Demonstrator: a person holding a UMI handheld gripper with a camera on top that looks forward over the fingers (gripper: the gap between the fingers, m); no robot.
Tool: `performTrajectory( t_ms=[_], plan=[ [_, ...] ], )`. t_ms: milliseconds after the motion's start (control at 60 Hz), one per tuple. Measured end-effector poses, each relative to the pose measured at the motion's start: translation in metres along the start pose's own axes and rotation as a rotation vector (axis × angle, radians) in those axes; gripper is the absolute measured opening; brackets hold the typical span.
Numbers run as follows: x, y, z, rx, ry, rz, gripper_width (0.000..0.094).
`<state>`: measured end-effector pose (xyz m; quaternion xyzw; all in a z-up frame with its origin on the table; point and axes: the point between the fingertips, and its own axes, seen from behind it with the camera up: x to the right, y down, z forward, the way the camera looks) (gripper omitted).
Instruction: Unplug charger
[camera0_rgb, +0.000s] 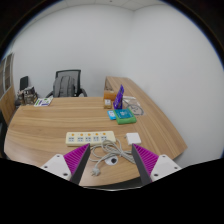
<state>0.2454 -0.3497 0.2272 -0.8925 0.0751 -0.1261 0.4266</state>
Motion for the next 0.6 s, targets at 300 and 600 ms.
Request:
performTrajectory(
  t_ms=[300,600],
  plan=[
    [-0.057,0.013,-0.082,0.022,-0.021,-0.031,0.0861],
    [-0.083,0.002,-0.104,0.054,-0.047,-0.044,0.0863]
  ],
)
